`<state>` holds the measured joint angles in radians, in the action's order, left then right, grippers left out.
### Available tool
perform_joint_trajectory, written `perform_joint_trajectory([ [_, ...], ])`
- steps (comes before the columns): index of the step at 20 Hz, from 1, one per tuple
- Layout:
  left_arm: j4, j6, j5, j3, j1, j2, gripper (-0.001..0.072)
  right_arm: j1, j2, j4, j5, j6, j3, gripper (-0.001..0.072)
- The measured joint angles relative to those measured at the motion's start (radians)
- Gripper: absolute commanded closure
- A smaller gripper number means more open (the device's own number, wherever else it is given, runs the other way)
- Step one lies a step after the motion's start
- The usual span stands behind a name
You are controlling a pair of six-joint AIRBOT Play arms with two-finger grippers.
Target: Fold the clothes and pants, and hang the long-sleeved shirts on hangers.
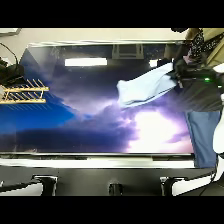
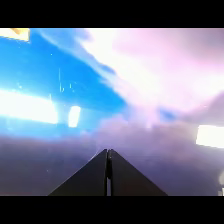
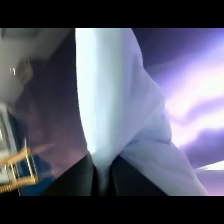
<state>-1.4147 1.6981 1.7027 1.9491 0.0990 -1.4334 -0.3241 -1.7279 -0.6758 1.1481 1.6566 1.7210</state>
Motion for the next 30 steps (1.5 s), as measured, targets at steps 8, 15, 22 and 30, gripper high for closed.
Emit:
perform_joint_trajectory([
  [8, 0.000, 0.000, 0.000, 0.000, 0.000, 0.000, 0.0685, -0.235, 0.042, -0.171, -0.099, 0.209, 0.092, 0.0681],
  [15, 0.000, 0.001, 0.000, 0.000, 0.000, 0.000, 0.0685, -0.359, 0.132, -0.381, -0.037, 0.463, 0.099, 0.0681],
  [22, 0.000, 0.001, 0.003, 0.000, 0.000, 0.000, 0.0685, -0.386, 0.211, -0.608, 0.181, 0.617, 0.099, 0.0680],
  [30, 0.000, 0.001, 0.011, 0.000, 0.000, 0.002, 0.0685, -0.388, 0.252, -0.855, 0.474, 0.616, 0.099, 0.0680],
])
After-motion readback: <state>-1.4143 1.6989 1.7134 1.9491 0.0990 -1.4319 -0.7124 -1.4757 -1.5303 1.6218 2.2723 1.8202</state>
